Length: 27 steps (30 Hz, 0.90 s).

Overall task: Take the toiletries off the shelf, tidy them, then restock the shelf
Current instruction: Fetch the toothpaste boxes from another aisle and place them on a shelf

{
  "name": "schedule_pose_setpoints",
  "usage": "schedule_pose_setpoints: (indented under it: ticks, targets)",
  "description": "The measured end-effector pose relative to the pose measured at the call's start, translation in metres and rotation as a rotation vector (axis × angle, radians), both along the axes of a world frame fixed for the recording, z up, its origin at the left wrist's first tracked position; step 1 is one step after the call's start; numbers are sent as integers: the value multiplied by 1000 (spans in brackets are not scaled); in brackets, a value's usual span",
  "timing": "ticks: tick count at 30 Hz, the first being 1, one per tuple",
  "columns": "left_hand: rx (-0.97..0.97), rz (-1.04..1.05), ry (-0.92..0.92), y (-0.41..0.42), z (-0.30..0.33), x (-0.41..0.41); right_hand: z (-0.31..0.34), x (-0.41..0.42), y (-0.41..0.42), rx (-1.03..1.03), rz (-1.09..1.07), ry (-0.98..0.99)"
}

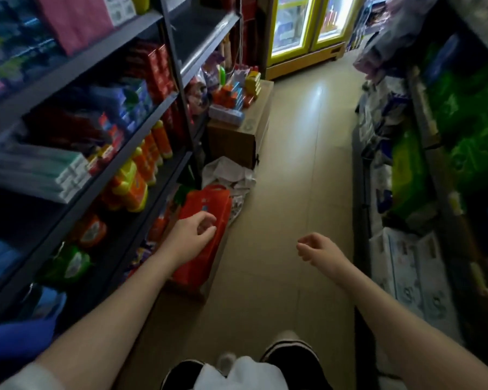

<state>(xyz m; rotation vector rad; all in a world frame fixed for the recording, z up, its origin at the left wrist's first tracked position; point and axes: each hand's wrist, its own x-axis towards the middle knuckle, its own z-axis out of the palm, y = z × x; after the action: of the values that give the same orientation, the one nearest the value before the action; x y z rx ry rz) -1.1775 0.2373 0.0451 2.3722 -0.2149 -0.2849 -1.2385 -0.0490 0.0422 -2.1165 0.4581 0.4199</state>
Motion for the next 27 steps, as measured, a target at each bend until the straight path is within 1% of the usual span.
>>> schedule_pose_setpoints:
  ticks: [3,5,9,13,21,24,27]
  targets:
    - [-28,-38,-84,-41,14,76,-17,63,-42,-8,-79,33]
    - [-58,-53,-103,-68,17,129,-25,113,-69,-10,-93,45]
    - [-60,-23,-83,-113,13,232,-27,231,-119,-23,-41,45]
    - [-15,53,-31,-146,3,329,-6,356,-156,-50,67,6]
    - [100,169,105,-165,-17,501,32,579,-163,63,258,-105]
    - [96,211,154,-162,-28,563,35,652,-158,63,314,-129]
    - [106,244,148,-157,-29,622,30,714,-156,37,350,-101]
